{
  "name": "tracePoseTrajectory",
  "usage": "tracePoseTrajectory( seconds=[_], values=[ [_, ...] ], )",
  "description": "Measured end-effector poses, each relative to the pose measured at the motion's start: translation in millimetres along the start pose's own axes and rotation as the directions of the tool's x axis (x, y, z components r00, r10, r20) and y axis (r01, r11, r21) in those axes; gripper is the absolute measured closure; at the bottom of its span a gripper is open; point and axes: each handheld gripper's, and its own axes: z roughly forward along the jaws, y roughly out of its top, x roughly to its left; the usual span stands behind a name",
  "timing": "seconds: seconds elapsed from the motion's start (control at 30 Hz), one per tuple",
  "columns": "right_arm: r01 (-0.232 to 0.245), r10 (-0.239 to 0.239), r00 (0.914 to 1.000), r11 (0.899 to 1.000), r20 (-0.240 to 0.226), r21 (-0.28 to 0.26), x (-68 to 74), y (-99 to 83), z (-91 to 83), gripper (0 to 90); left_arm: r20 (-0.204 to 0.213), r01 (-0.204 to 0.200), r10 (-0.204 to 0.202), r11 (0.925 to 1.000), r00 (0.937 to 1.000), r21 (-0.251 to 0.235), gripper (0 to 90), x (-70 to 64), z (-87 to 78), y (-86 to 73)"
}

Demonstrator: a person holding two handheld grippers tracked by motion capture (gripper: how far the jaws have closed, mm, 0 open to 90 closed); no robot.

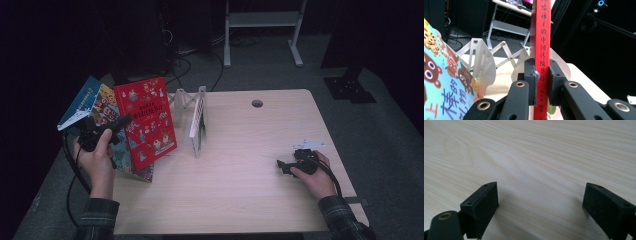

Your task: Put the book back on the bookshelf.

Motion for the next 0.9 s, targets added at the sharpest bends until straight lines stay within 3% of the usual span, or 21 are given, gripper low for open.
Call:
tracePoseTrajectory(
  seconds=[0.33,0.57,0.9],
  values=[
    [0.003,-0.003,1.0,1.0,-0.001,0.0,-0.3,-0.1,-0.1,12.1,-0.054,-0.016,0.017,0.9998,0.9984,0.009,79.8,7.2,19.5,8.8],
    [0.002,-0.002,1.0,1.0,-0.002,0.001,-0.5,0.2,0.1,12.0,-0.07,-0.016,0.015,0.9998,0.9974,-0.015,79.9,13.2,37.3,16.4],
    [0.005,-0.005,1.0,1.0,-0.002,0.001,-0.7,0.3,0.3,12.0,-0.09,-0.04,0.041,0.9992,0.9951,0.005,79.8,18.6,65.2,18.1]
  ],
)
